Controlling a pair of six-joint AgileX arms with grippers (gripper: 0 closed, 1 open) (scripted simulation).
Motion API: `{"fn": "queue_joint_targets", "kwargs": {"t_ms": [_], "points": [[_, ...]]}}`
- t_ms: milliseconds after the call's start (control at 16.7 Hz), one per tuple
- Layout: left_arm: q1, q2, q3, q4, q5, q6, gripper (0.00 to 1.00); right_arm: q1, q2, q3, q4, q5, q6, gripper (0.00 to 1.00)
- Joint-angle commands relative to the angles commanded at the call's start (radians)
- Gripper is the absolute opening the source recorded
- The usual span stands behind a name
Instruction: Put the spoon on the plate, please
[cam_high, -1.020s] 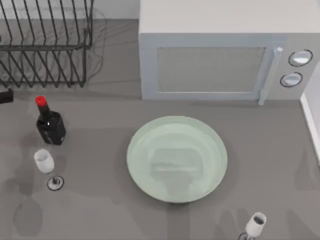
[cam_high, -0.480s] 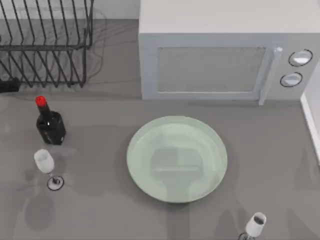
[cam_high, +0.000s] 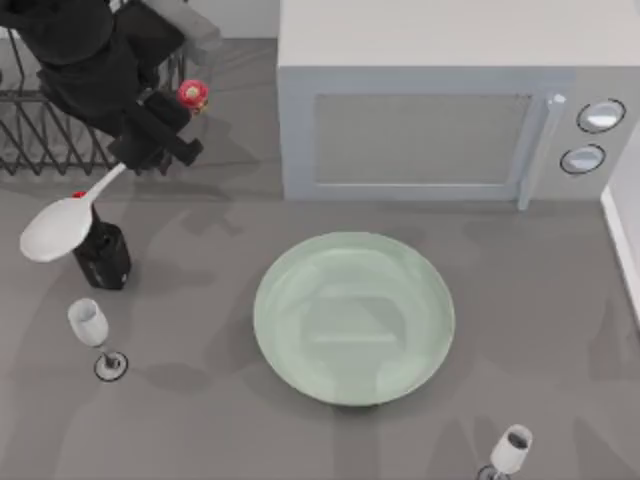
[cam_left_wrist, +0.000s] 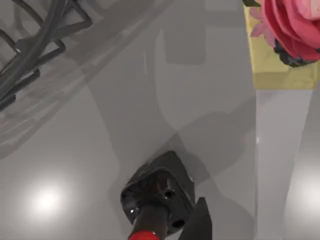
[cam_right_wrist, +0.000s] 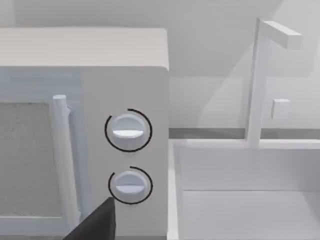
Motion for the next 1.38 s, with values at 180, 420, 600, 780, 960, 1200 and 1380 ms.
{"fn": "queue_joint_targets", "kwargs": {"t_ms": [180,420,600,780,960,1200,1380], "points": [[-0.175,0.086,0.098,-0.004,-0.013,0.164,0.00,0.000,0.000,0.000,0.000,0.000,0.000,1.00],[-0.354,0.239,0.184,-0.019,-0.024,0.318,0.00,0.000,0.000,0.000,0.000,0.000,0.000,1.00],[-0.427,0.356,0.210,-0.038,-0.020,0.372,0.00,0.000,0.000,0.000,0.000,0.000,0.000,1.00],[-0.450,0.421,0.214,-0.049,-0.012,0.388,0.00,0.000,0.000,0.000,0.000,0.000,0.000,1.00],[-0.450,0.422,0.214,-0.049,-0.011,0.388,0.00,0.000,0.000,0.000,0.000,0.000,0.000,1.00],[-0.445,0.422,0.211,-0.049,-0.009,0.367,0.00,0.000,0.000,0.000,0.000,0.000,0.000,1.00],[-0.445,0.427,0.212,-0.056,0.003,0.302,0.00,0.000,0.000,0.000,0.000,0.000,0.000,1.00]]}}
